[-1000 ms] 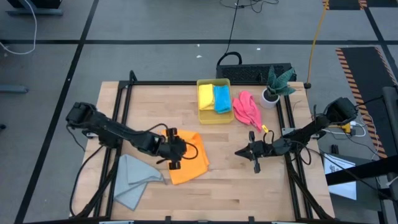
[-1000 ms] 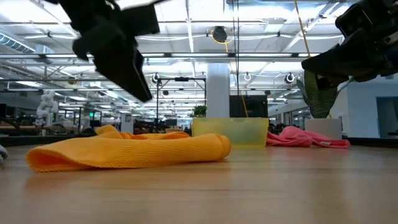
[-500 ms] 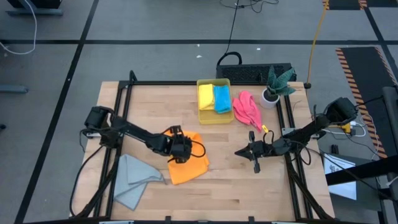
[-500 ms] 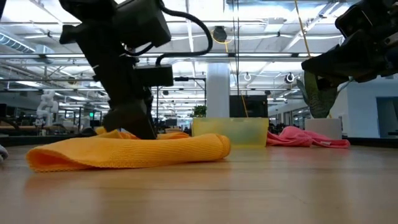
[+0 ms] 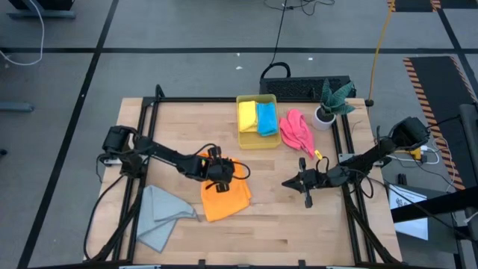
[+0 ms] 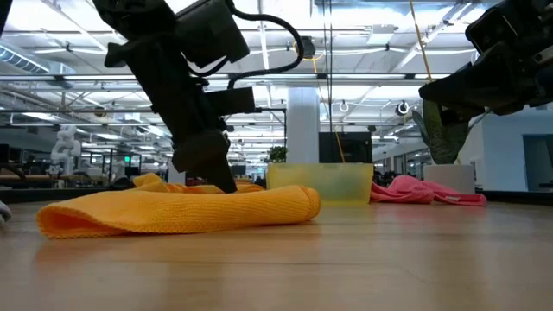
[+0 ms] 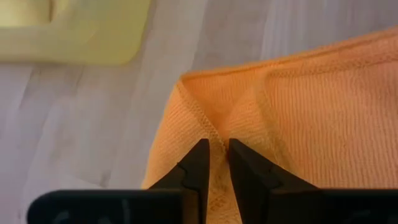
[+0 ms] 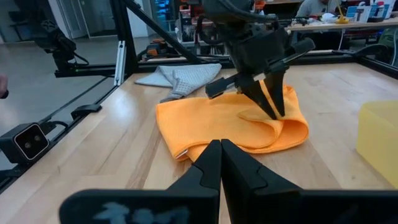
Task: Fold microfiber towels
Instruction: Fold the orange microfiber towel
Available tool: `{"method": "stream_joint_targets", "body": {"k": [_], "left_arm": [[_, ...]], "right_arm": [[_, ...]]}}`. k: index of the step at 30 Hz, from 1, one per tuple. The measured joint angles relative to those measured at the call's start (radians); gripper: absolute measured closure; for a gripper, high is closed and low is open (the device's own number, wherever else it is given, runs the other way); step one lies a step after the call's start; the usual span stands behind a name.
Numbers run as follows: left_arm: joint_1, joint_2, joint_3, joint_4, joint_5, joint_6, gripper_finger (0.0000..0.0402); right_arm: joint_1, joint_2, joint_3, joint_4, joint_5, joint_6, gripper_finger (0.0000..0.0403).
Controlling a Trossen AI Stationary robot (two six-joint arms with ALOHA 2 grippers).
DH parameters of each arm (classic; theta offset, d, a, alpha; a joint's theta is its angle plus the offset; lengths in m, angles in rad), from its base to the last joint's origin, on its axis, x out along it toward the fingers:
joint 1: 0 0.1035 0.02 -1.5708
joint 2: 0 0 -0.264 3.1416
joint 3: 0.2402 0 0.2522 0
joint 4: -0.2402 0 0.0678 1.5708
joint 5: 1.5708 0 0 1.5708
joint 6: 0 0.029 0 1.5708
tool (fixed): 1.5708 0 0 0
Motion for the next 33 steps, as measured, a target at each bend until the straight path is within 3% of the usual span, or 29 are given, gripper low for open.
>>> {"method": "stream_joint_targets", "body": {"k": [6,12,15,19,24,33], "left_arm": [[0.017,0.000,0.000,-0.038,0.075,-0.012,0.0333],[0.018,0.000,0.000,-0.088,0.078,-0.052,0.0329],[0.019,0.000,0.000,-0.106,0.074,-0.047,0.0345],[0.019,0.000,0.000,-0.110,-0.003,-0.020,0.0391],[0.012,-0.012,0.027,-0.159,-0.092,0.010,0.0396],[-0.079,-0.134,0.351,-0.394,-0.346,0.063,0.0397]], "right_arm": [[0.000,0.000,0.000,0.000,0.000,0.000,0.0403],[0.000,0.000,0.000,-0.003,0.000,0.000,0.0403],[0.000,0.000,0.000,-0.003,0.000,0.000,0.0403],[0.000,0.000,0.000,-0.003,0.000,0.000,0.0403],[0.000,0.000,0.000,-0.003,0.000,0.000,0.0403],[0.000,0.000,0.000,-0.002,0.000,-0.001,0.0403]]}}
